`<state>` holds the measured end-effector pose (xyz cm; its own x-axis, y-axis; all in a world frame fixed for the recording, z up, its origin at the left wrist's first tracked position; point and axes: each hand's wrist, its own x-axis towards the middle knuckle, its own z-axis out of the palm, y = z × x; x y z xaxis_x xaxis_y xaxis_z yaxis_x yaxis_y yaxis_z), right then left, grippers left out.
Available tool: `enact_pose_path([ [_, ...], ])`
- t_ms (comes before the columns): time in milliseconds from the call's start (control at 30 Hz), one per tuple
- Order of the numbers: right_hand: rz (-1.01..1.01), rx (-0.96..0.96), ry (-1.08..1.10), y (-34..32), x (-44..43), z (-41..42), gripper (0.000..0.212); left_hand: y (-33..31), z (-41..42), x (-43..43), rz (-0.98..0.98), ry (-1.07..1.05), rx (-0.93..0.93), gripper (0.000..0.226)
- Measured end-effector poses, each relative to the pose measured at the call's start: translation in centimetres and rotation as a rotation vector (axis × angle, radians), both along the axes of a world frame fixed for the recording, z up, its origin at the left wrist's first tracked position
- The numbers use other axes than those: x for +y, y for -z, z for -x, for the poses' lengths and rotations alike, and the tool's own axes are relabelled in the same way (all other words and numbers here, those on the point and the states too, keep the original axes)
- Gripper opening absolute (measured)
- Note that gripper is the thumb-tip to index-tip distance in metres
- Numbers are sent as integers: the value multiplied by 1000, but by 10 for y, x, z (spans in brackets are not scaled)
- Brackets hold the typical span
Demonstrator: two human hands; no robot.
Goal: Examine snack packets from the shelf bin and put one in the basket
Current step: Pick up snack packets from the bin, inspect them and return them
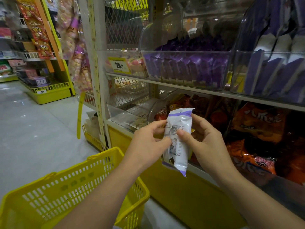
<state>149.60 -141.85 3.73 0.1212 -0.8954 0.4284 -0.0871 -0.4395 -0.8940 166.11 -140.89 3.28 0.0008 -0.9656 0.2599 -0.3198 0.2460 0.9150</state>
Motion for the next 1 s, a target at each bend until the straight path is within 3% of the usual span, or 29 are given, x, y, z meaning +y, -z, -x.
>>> enact_pose_path([
  [233, 73, 136, -115, -3, 6, -1, 51, -1, -5, -3, -16, -117, 0, 25],
  [500, 95, 149, -199, -9, 7, 2, 44, -4, -2, -1, 39, -74, 143, 32],
  [700, 27, 22, -214, -8, 3, 5, 40, 1, -3, -5, 10, -4, 54, 26],
  [1000, -102, -210, -214, -6, -2, 6, 42, 4, 7, -2, -30, 263, 140, 74],
])
